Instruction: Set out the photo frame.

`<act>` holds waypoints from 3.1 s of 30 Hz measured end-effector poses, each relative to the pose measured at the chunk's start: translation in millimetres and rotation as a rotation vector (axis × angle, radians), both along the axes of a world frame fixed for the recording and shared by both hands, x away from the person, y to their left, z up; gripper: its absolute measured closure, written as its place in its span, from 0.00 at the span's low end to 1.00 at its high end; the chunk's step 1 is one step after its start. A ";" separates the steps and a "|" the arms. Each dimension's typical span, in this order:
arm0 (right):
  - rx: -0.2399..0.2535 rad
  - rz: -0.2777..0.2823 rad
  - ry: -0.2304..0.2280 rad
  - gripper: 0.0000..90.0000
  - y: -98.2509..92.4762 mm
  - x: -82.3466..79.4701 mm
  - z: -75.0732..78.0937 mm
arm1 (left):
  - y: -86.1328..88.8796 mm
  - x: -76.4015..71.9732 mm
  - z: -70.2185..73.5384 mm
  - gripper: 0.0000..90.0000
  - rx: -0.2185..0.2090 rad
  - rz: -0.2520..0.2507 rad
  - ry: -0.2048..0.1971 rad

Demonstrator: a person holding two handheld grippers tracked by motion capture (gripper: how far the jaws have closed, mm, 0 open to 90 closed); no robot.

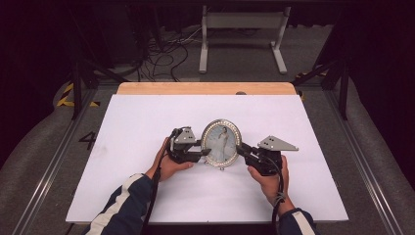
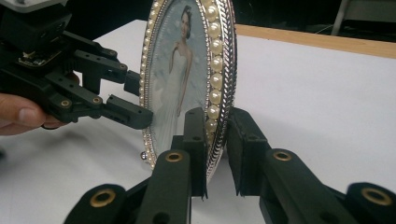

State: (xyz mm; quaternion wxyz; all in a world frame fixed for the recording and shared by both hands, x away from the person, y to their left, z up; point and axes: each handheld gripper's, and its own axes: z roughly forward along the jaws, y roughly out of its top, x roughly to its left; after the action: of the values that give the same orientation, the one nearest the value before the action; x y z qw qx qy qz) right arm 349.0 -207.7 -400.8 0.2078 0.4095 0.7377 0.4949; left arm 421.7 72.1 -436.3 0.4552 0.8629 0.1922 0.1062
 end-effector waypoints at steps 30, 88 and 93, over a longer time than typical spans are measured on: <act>-0.011 0.018 -0.032 0.86 8.4 10.9 -0.9 | 17.1 -8.9 10.6 0.75 -0.072 0.043 0.008; -0.160 0.068 -0.030 0.75 22.9 12.6 -10.8 | 15.7 -41.2 5.5 0.70 -0.008 0.152 -0.124; -0.196 0.076 -0.043 0.75 23.3 10.3 -9.0 | 16.6 -41.9 6.5 0.69 -0.001 0.146 -0.136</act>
State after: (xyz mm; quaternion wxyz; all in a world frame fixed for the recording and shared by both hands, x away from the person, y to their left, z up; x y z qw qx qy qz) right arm 359.4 -184.4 -409.8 0.2438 0.3484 0.7929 0.4365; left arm 379.7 88.6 -429.7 0.4588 0.8371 0.2232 0.1972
